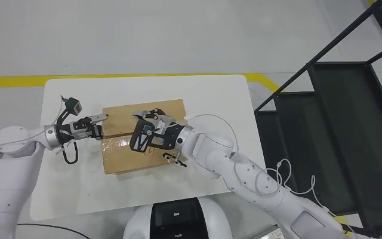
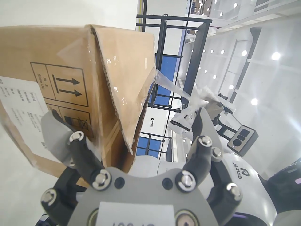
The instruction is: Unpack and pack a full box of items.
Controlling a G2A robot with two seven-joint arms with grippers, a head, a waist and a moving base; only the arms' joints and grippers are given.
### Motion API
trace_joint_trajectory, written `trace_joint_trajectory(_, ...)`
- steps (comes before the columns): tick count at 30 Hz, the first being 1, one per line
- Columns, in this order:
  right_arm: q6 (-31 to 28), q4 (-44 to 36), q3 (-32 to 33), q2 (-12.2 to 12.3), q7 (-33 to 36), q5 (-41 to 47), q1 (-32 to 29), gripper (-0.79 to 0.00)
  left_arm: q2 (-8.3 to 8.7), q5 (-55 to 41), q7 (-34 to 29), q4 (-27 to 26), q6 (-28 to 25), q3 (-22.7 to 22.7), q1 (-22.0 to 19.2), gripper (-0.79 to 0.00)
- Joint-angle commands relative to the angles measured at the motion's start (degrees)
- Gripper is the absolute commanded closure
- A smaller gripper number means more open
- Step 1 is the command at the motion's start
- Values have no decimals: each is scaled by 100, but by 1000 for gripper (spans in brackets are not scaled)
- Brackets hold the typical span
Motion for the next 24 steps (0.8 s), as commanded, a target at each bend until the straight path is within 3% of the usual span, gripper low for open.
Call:
trace_joint_trajectory(1, -26, 13, -41, -19, -11, -33, 17, 0, -1, 3, -9, -4, -10, 7, -6, -785)
trace_joint_trajectory(3, -65, 51, -99, -49, -2, -56, 62, 0, -1, 4, -5, -6, -19, 10, -12, -785)
trace_joint_trajectory(4, -83, 77, -128, -65, 4, -42, 82, -154, -1, 3, -4, -5, -20, 11, -12, -785)
trace_joint_trajectory(5, -108, 107, -155, -82, 17, -25, 107, -425, -1, 2, -3, -5, -20, 12, -13, -785)
trace_joint_trajectory(6, -117, 151, -184, -105, 52, 3, 135, -785, 0, -9, -11, -5, -31, 8, -13, -785)
trace_joint_trajectory(24, -432, 565, -408, -337, -30, 551, 285, -785, 23, -71, 15, -39, -90, -77, 42, -785)
